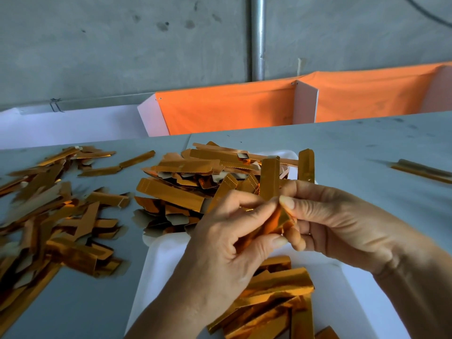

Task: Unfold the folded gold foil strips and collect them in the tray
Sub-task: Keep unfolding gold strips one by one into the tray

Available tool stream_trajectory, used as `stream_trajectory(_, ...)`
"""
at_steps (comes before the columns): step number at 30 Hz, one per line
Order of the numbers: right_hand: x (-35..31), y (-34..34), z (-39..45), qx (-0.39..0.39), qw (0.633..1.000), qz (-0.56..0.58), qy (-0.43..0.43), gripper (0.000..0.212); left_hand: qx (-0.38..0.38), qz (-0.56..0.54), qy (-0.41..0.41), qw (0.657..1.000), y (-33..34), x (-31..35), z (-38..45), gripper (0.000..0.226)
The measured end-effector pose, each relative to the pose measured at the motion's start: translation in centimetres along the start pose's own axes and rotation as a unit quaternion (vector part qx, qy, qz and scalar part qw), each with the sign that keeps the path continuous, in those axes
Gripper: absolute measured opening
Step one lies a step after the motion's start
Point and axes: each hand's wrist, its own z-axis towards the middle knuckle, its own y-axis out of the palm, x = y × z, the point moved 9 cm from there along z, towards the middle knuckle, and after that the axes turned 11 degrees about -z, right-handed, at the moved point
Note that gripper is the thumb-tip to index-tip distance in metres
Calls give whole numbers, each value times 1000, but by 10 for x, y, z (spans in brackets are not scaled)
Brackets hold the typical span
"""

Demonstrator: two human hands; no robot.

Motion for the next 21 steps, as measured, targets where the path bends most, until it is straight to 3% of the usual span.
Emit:
stream_trajectory(5, 8, -3, -7, -3, 996, -65, 68, 12, -18, 9, -62, 998, 4, -14, -2, 61)
stream_trajectory(9, 13, -9, -12, -15, 974, -203, 104, 19, -52, 2, -86, 995, 11, -15, -3, 71)
stream_trajectory(12, 20, -3, -13, -40, 945, -295, 134, 19, 82, 146, -28, 985, -19, -5, -1, 51)
stream_trajectory(15, 17, -6, -9, -7, 937, -322, 133, 14, 248, 298, -53, 920, -60, -7, -9, 39)
stream_trajectory(18, 11, -16, -7, 53, 950, -282, 123, 17, 205, 342, -186, 898, -62, -37, -11, 53)
stream_trajectory(21, 15, -19, -7, 68, 955, -254, 136, 17, 170, 307, -208, 913, -51, -48, -11, 56)
